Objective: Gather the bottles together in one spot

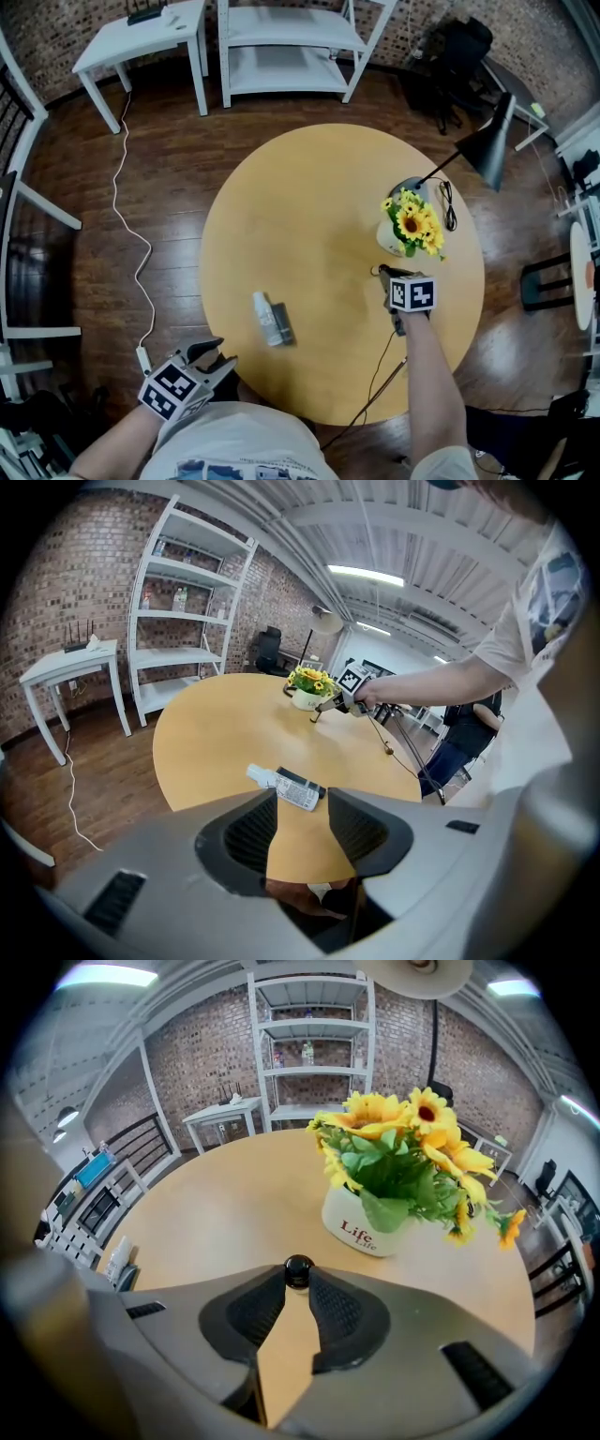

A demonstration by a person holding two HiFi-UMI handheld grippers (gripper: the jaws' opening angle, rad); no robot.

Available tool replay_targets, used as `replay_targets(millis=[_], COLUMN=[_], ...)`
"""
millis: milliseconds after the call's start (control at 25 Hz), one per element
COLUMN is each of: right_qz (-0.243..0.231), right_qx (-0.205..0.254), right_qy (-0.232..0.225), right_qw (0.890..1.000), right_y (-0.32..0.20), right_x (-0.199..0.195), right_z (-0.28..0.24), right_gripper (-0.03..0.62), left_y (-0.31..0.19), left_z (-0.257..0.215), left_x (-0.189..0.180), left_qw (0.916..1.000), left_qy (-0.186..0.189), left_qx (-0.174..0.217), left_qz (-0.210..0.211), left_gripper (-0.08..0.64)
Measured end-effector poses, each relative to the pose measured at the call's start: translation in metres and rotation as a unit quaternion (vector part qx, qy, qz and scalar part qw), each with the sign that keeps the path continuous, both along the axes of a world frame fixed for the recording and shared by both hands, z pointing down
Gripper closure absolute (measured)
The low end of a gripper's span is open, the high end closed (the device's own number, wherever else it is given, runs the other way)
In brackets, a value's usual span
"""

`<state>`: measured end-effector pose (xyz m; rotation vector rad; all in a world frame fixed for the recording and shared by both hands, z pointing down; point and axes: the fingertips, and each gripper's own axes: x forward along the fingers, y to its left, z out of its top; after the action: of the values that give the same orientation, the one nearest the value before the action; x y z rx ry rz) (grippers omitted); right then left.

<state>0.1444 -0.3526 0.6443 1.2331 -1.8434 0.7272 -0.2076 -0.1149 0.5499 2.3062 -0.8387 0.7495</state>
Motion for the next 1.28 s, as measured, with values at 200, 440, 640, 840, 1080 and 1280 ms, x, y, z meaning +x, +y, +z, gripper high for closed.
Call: replay_targets(millis=[200, 440, 640, 840, 1080, 1280], right_qz=[0.007, 0.018, 0.019, 0.019, 0.042, 0.074], right_qx=[0.024, 0.047, 0.074, 0.119, 0.161, 0.188], right_qy=[-0.016, -0.028, -0.053, -0.093, -0.155, -0.157], right_qw=[1.0, 0.998, 0.996, 0.988, 0.974, 0.967], right_y=[-0.002, 0.003, 0.038, 0.119, 0.239, 0.33], right_x=[-0.001, 0.006, 0.016, 0.031, 0.05, 0.063], right_z=[-0.005, -0.019, -0.046, -0.088, -0.113, -0.13], right_gripper=[0.486, 0.442, 0.442, 0.442, 0.378, 0.344], left_y=[-0.001, -0.008, -0.01, -0.007, 0.008, 0.038], left_z=[0.001, -0.006, -0.014, -0.029, -0.049, -0.056], left_x=[0.005, 0.015, 0.045, 0.104, 0.172, 0.201], left_qw=[0.9999, 0.9998, 0.9995, 0.9985, 0.9967, 0.9964], left_qy=[-0.004, -0.007, 0.003, 0.018, 0.021, 0.028], left_qx=[0.0, 0.003, 0.009, 0.026, 0.062, 0.065], left_qz=[0.009, 0.021, 0.029, 0.045, 0.047, 0.047], left_gripper=[0.411, 0.413, 0.411, 0.411, 0.411, 0.411])
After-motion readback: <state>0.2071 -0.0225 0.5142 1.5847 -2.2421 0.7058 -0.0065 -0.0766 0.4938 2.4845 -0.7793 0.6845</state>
